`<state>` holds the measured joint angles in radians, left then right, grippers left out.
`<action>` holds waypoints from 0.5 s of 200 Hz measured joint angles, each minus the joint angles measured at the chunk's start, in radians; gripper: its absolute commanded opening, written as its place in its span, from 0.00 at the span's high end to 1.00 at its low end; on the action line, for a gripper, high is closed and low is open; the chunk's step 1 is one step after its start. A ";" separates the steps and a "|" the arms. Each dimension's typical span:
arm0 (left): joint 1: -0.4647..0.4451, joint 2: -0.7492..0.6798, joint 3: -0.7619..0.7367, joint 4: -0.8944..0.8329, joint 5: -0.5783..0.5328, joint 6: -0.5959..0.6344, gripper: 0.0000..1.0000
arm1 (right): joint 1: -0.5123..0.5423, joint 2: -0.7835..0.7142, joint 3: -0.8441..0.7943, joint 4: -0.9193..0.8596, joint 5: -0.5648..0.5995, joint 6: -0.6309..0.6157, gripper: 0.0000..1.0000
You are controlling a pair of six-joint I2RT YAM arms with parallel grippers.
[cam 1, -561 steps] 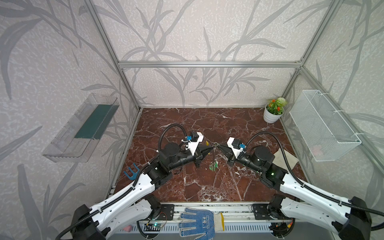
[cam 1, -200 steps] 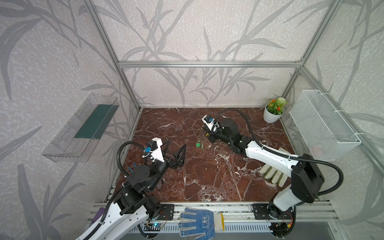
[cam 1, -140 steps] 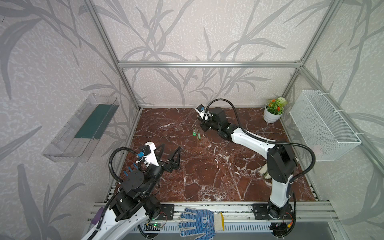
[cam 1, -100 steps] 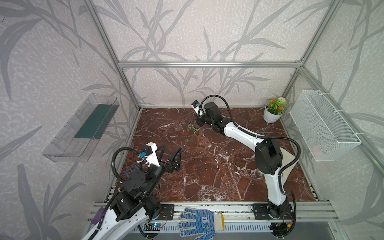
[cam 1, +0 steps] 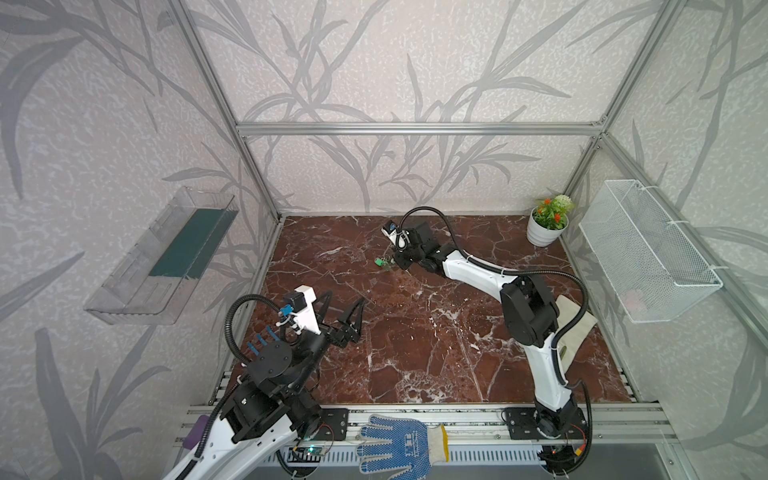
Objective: Put the keys on the keyring
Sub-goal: 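Open the left gripper while the right gripper carries the keyring farther away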
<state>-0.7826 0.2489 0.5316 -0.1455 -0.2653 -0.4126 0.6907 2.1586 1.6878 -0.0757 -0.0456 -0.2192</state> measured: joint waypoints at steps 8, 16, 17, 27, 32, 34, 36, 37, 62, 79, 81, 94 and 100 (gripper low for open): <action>0.000 0.000 0.000 0.000 0.001 0.000 0.01 | 0.003 -0.011 -0.029 0.000 -0.001 0.000 1.00; -0.002 0.000 -0.001 0.001 0.001 0.000 0.01 | 0.005 -0.024 -0.053 0.002 0.000 0.000 1.00; -0.002 0.000 -0.001 0.002 0.001 0.000 0.01 | 0.005 -0.026 -0.055 0.002 0.000 0.000 1.00; -0.002 -0.001 -0.005 0.003 0.001 0.000 0.01 | 0.009 -0.050 -0.085 0.004 0.000 0.000 1.00; -0.002 -0.001 -0.007 0.003 0.002 0.000 0.01 | 0.011 -0.062 -0.099 0.005 0.000 0.000 1.00; -0.002 -0.001 -0.008 0.003 0.001 0.000 0.01 | 0.013 -0.068 -0.106 0.008 0.000 0.001 1.00; -0.002 -0.001 -0.009 0.003 0.001 0.000 0.01 | 0.013 -0.073 -0.112 0.011 0.000 0.001 1.00; -0.002 -0.001 -0.009 0.003 0.001 0.000 0.01 | 0.014 -0.076 -0.114 0.011 0.000 0.001 1.00; -0.002 -0.001 -0.015 0.003 0.001 0.000 0.01 | 0.020 -0.148 -0.184 0.029 -0.001 0.002 1.00; -0.002 -0.001 -0.016 0.003 0.001 0.000 0.01 | 0.021 -0.188 -0.223 0.041 -0.004 0.007 1.00; -0.002 -0.001 -0.016 0.003 0.001 0.000 0.01 | 0.021 -0.193 -0.227 0.042 -0.005 0.007 1.00; -0.002 -0.001 -0.016 0.004 0.001 0.000 0.01 | 0.022 -0.215 -0.254 0.049 -0.008 0.010 1.00; -0.002 -0.001 -0.016 0.004 0.001 0.000 0.01 | 0.024 -0.224 -0.267 0.049 -0.009 0.013 1.00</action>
<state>-0.7845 0.2481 0.5152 -0.1413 -0.2642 -0.4122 0.7147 1.9350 1.4212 -0.0265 -0.0544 -0.2066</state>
